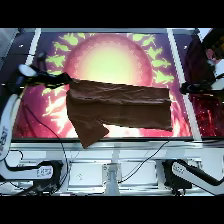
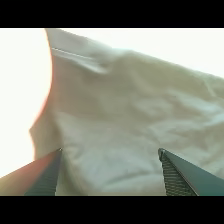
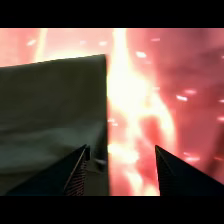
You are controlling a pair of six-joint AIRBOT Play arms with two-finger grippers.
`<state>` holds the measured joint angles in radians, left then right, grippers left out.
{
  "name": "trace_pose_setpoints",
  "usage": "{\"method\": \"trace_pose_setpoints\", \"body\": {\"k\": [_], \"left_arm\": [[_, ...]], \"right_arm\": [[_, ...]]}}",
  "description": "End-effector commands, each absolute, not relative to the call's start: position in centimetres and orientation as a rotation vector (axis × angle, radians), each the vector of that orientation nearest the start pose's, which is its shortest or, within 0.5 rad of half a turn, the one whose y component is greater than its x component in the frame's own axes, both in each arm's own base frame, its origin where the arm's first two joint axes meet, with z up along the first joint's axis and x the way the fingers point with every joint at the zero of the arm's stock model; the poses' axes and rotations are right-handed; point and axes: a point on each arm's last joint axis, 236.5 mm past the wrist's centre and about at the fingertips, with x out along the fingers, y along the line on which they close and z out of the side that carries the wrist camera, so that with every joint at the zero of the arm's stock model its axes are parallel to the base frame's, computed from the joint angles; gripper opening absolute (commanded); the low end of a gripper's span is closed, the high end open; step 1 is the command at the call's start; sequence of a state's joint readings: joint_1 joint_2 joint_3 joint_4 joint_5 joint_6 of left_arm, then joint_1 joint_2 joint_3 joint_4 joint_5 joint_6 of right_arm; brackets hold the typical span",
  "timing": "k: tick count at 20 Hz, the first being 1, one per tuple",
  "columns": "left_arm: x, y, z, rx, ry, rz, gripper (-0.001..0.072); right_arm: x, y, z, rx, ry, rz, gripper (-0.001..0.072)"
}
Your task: Fold the clothes and pants, and hang the long-sleeved shirts on hangers.
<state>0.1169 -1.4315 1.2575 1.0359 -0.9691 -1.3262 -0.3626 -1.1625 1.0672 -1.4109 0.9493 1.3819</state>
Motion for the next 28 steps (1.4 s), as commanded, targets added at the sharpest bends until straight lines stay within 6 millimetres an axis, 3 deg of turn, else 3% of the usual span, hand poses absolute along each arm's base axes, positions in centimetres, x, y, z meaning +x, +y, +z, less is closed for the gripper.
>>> {"method": "trace_pose_setpoints", "body": {"k": [1, 3, 4, 6, 9, 11, 13, 15, 18, 20, 23, 28], "left_arm": [[41.5, 1.6, 5.4, -0.266, 1.102, -0.180, 0.0685], [38.3, 4.8, 5.0, -0.262, 1.156, -0.108, 0.0685], [37.2, 5.4, 4.5, -0.308, 1.151, -0.086, 0.0685], [34.9, 4.8, 2.7, -0.376, 1.143, -0.098, 0.0685], [30.4, -0.4, -1.3, -0.489, 1.167, -0.232, 0.0684], [27.4, -3.9, -4.5, -0.469, 1.189, -0.367, 0.0684], [24.1, -6.8, -7.4, -0.504, 1.261, -0.451, 0.0684], [21.7, -8.1, -9.4, -0.523, 1.331, -0.464, 0.0684], [20.8, -9.3, -10.1, -0.483, 1.357, -0.495, 0.0672], [20.4, -10.2, -10.2, -0.453, 1.370, -0.531, 0.0546], [20.7, -10.9, -10.4, -0.400, 1.357, -0.546, 0.0541], [22.4, -10.2, -11.2, -0.380, 1.312, -0.474, 0.0540]], "right_arm": [[33.2, -18.0, 8.7, 0.087, 1.002, -0.321, 0.0402], [30.1, -20.1, 9.4, 0.159, 0.985, -0.405, 0.0402], [29.0, -20.3, 8.8, 0.199, 0.982, -0.420, 0.0403], [27.1, -18.9, 6.2, 0.269, 1.010, -0.408, 0.0401], [24.3, -15.7, 0.8, 0.314, 1.105, -0.352, 0.0365], [23.3, -13.9, -1.5, 0.355, 1.142, -0.318, 0.0365], [23.5, -13.3, -2.0, 0.383, 1.134, -0.306, 0.0365], [24.1, -13.2, -1.7, 0.385, 1.108, -0.292, 0.0365], [24.4, -13.3, -1.5, 0.386, 1.091, -0.293, 0.0365], [24.5, -13.3, -1.5, 0.385, 1.091, -0.293, 0.0365], [24.5, -13.2, -1.5, 0.390, 1.088, -0.291, 0.0365], [24.7, -13.0, -1.4, 0.402, 1.082, -0.286, 0.0365]]}}
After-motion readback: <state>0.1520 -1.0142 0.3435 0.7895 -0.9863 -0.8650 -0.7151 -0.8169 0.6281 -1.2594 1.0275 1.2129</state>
